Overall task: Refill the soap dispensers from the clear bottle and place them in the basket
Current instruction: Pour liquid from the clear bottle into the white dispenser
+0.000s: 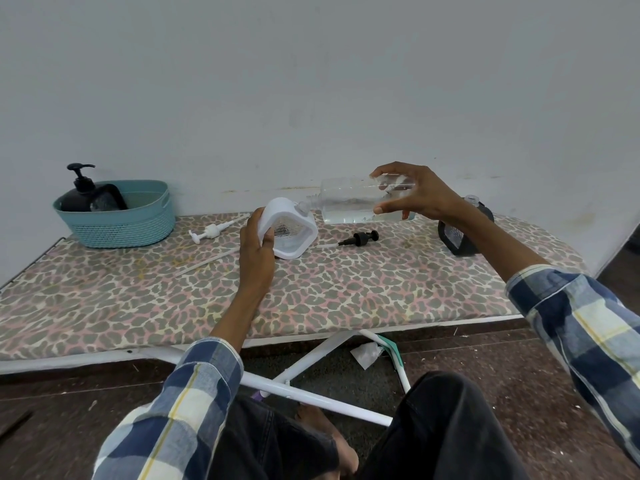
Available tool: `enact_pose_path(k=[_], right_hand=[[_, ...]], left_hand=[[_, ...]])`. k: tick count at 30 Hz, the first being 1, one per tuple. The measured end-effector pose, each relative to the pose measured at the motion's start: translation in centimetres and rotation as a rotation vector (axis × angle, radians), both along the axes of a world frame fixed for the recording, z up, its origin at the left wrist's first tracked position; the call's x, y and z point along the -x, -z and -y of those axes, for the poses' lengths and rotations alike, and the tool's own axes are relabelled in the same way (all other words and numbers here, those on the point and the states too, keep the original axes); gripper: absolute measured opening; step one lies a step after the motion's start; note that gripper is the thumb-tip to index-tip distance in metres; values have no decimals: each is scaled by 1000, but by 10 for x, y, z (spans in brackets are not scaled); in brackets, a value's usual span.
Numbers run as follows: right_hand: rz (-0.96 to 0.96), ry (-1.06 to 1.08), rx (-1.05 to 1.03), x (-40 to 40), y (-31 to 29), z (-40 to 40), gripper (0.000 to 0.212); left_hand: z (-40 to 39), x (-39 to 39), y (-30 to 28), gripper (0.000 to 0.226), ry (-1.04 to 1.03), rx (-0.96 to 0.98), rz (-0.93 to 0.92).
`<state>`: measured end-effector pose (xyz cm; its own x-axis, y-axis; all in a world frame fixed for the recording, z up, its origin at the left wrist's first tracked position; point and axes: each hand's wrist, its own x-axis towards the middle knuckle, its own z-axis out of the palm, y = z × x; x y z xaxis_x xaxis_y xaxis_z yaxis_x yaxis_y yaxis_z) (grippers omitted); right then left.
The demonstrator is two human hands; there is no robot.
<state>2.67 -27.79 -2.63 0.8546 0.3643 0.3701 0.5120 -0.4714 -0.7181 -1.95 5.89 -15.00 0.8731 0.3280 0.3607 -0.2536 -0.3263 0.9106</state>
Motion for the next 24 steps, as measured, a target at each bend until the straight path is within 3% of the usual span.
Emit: enact_pose_path(k=[24], right_hand=[[9, 15, 36, -1, -4, -1, 59]], left_hand=[[0, 0, 1, 54, 5, 36, -8]])
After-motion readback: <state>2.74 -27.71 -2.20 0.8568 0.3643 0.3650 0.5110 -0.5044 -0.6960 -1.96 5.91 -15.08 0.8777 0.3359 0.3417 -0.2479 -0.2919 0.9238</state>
